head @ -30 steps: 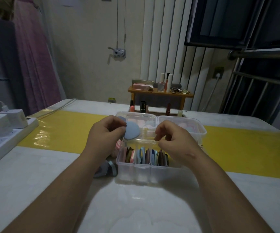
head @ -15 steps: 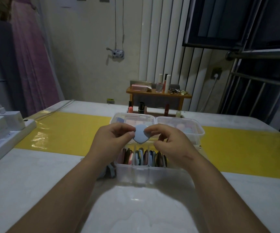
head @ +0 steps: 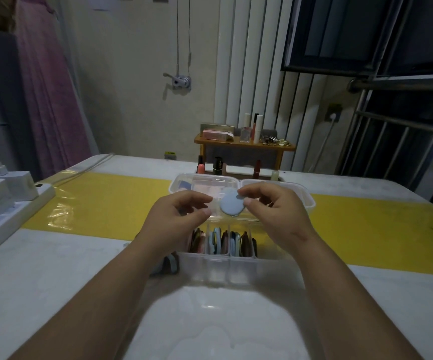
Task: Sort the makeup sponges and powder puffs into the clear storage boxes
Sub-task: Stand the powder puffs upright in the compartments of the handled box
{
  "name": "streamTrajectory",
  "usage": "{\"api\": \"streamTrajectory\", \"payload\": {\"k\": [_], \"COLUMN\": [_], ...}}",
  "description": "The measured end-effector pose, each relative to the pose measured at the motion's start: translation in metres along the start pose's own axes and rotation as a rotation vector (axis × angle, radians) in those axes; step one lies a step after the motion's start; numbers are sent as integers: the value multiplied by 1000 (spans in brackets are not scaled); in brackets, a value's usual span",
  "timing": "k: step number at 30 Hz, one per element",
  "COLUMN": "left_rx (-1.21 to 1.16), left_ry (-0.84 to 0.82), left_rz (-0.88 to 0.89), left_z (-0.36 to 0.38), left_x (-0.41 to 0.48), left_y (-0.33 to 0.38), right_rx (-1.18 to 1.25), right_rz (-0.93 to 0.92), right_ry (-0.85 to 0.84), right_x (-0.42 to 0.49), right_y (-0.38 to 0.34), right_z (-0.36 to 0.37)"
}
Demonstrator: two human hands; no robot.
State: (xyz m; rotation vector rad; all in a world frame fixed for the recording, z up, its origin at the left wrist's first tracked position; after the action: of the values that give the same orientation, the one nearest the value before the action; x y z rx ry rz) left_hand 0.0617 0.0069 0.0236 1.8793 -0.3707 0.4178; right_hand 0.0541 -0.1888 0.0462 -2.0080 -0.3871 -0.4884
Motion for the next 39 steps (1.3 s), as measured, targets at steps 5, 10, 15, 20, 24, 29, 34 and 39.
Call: {"api": "streamTrajectory", "payload": {"k": [5,10,15,20,24,29,34,39], "left_rx": [-16,-18,0,3,4,30,36,33], "left_ry": [25,44,38,44,38,31,31,42], "left_rz": [-6,-11,-16,-28,-30,-22,-32,-35], "left_z": [-3,-6,-6,-7,-7,-7,-7,-8], "left_x": [0,2,2,3,3,2,2,2], "left_y": [-2,-5,-8,-9,-8,-5,-6,-8], "right_rx": [14,-50,-129,-211,-276,-353,-400,-480], "right_rz": [25,28,58,114,172,225,264,309], "right_ry": [44,55,20,-57,-140,-204,-246,-294], "right_x": [3,4,5,4,3,0,-3,-5], "right_y": [6,7,10,17,22,23,22,24], "right_z": [-8,-16,-21,-18,-13,-9,-6,-3]}}
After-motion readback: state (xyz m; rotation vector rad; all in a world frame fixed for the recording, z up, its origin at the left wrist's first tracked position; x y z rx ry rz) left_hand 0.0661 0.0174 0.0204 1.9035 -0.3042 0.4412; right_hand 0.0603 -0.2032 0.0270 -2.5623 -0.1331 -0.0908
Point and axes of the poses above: each hand's wrist, its own x-axis towards the middle knuckle, its own z-axis out of the palm, y = z × x, the point moved 8 cm from there along x, towards the middle knuckle
